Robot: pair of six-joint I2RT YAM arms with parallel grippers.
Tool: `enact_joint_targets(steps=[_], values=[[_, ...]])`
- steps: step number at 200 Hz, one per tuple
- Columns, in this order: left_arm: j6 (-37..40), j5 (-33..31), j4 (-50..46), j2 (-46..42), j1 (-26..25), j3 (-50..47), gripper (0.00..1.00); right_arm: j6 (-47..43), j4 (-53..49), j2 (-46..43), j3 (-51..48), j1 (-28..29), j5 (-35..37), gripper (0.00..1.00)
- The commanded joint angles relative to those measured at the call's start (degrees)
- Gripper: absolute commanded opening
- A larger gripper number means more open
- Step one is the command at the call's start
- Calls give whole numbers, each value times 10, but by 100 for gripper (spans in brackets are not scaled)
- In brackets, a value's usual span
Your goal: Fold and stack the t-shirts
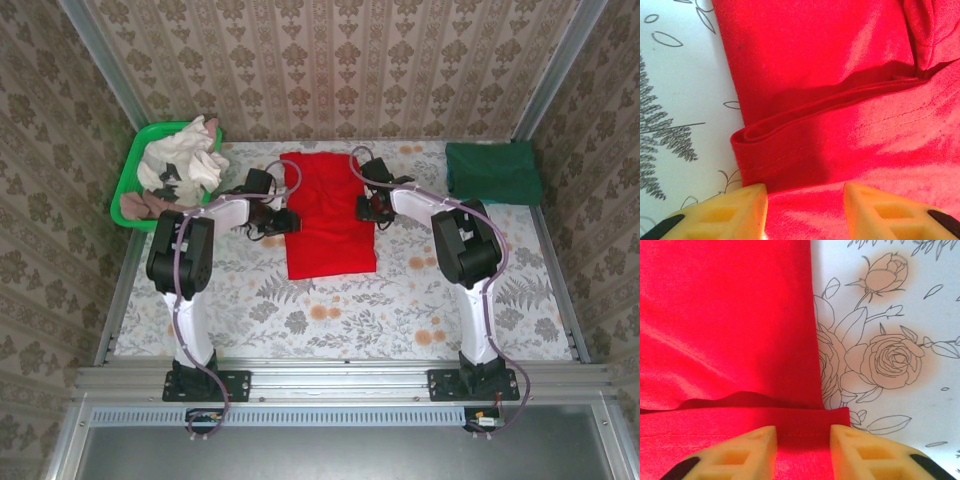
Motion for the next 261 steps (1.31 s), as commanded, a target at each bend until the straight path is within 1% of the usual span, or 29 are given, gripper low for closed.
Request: enact_joint_targets(steps=[1,14,28,42,59,66,79,98,113,126,140,142,145,164,180,192,207,223,249,261], values=[[6,15,-1,-55,6,-11,47,1,-11,-73,-27,3,-8,40],[-7,21,22,-78,7,-34,49,5,-4,-101,-61,5,-9,40],[-27,24,58,-105,14,-67,53,15,9,-127,-104,8,-16,41],[-41,26,68,-129,20,-88,55,30,20,-151,-146,14,-22,41],[-63,25,77,-168,16,-124,60,43,31,-185,-198,30,-20,41],[-77,25,86,-189,12,-149,60,50,34,-202,-223,36,-20,42],[-101,18,104,-229,0,-203,64,54,28,-229,-260,39,-51,47],[-126,-3,124,-282,-32,-279,72,53,11,-270,-306,40,-40,50],[-152,-22,137,-308,-55,-327,72,60,27,-290,-343,44,-62,52],[-181,-13,175,-314,-65,-369,72,67,43,-290,-361,55,-82,52],[-202,-7,211,-307,-67,-396,72,77,56,-282,-370,67,-83,52],[-204,-7,213,-305,-81,-396,71,79,58,-281,-372,68,-84,52],[-207,-7,216,-302,-87,-398,71,81,62,-279,-373,69,-87,52],[-220,-4,237,-283,-107,-400,69,95,90,-277,-381,76,-104,51],[-232,-3,249,-271,-117,-403,67,96,89,-278,-380,84,-88,51],[-233,-9,249,-263,-119,-404,63,95,88,-275,-380,88,-77,50],[-235,-13,249,-256,-119,-407,54,96,87,-268,-381,88,-68,50],[-235,-15,247,-253,-121,-409,50,96,87,-255,-382,88,-61,50],[-230,-22,242,-245,-125,-400,47,92,90,-238,-381,88,-44,50],[-230,-12,250,-238,-127,-395,40,90,84,-233,-377,88,-33,49]])
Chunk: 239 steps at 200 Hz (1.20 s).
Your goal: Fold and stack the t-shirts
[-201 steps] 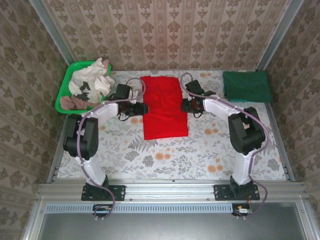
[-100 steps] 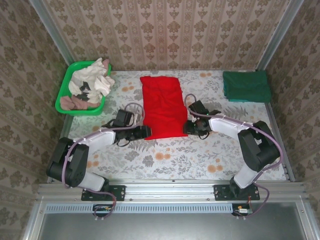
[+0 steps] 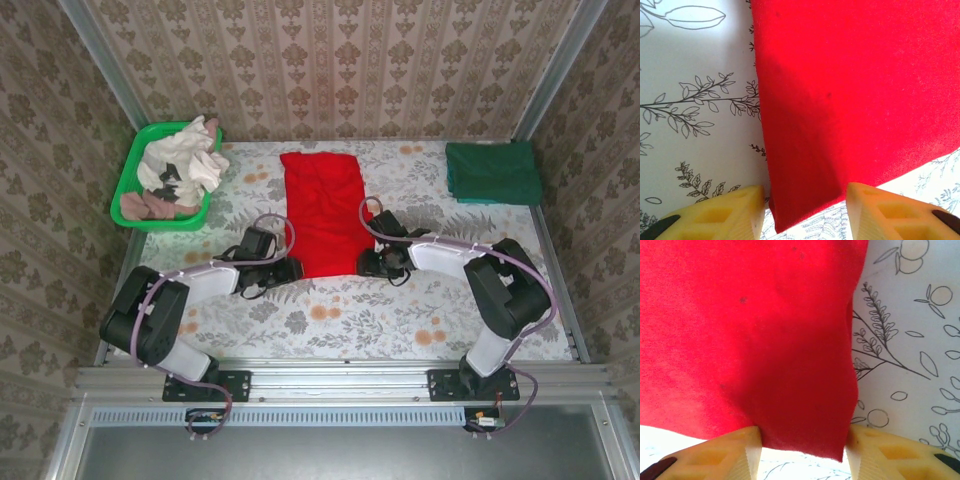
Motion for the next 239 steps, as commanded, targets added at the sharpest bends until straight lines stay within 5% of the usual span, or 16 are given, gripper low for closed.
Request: enact_joint_targets(steps=[1,22,77,145,201,239], values=[[-8,33,29,32,-20,4,40,4,-1,19,0,2,30,49],[-7,35,31,38,-24,12,35,-2,-5,25,3,2,53,48],[0,39,33,33,-24,27,0,-2,-2,7,3,10,50,18],[-16,1,-94,-137,-46,-13,0,13,-77,-116,-25,60,76,0],[-80,-56,-208,-339,-84,-93,0,63,-157,-230,-43,132,88,0],[-70,-115,-304,-421,-77,-33,0,74,-216,-265,32,144,104,0]])
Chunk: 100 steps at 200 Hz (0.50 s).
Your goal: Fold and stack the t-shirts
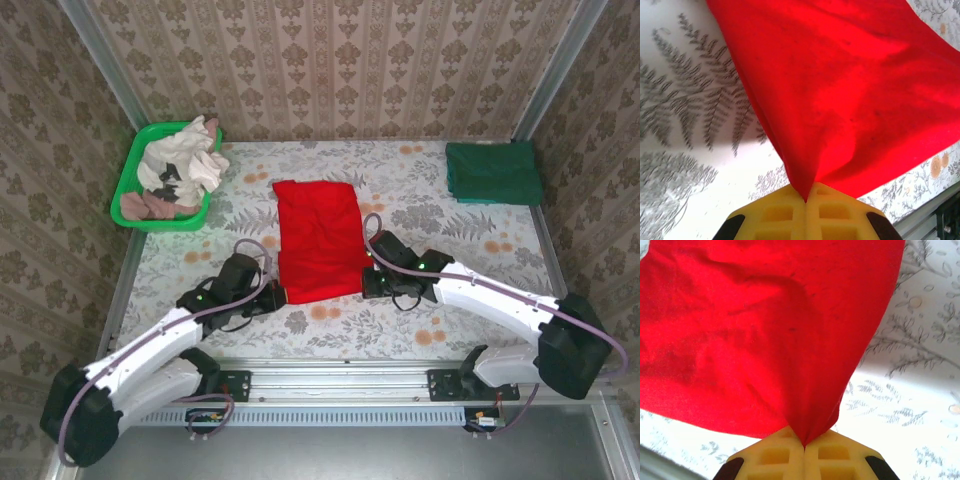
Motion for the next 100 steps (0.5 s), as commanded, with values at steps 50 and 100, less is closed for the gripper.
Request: enact_joint_targets(steps=[50,100], values=[[99,6,-22,144,109,203,0,-57,-34,101,213,-63,42,0],[167,72,-1,349,193,385,0,-100,-17,276,377,-149,-28,0]])
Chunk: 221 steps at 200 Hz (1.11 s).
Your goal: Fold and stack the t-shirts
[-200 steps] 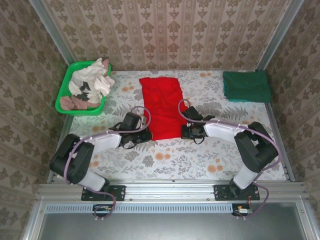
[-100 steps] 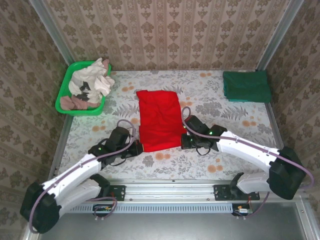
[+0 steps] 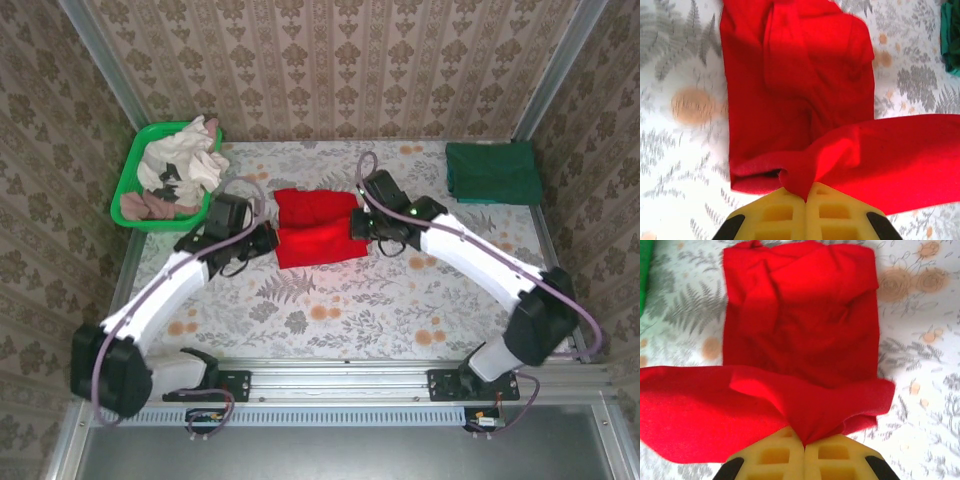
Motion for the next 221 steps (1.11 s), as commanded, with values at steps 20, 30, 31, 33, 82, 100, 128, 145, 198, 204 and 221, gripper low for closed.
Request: enact_joint_targets(steps=[20,30,31,33,82,100,128,145,198,204,221], values=[[69,88,9,153,64,150,0,-32,0,128,131,-56,-56,0],[72,106,4,197,74,183,0,-31,-5,163,164,-67,-69,0],[73,106,4,202,75,186,0,-31,-6,166,169,-68,-70,0],[72,108,2,210,77,189,0,-31,-7,174,176,-70,-73,0],[72,152,-13,370,107,319,0,-22,-36,300,296,-108,-115,0],[69,161,-26,405,110,364,0,-19,-36,323,321,-114,-128,0],[72,164,-61,458,113,455,0,-16,-45,367,374,-129,-137,0],[77,163,-97,507,121,522,9,-16,-49,411,418,-137,-139,0],[80,156,-119,583,141,587,37,-15,-89,520,528,-155,-135,31],[85,151,-116,577,141,581,38,-16,-89,514,525,-157,-126,41],[96,145,-99,545,141,544,41,-31,-89,479,504,-157,-75,64]])
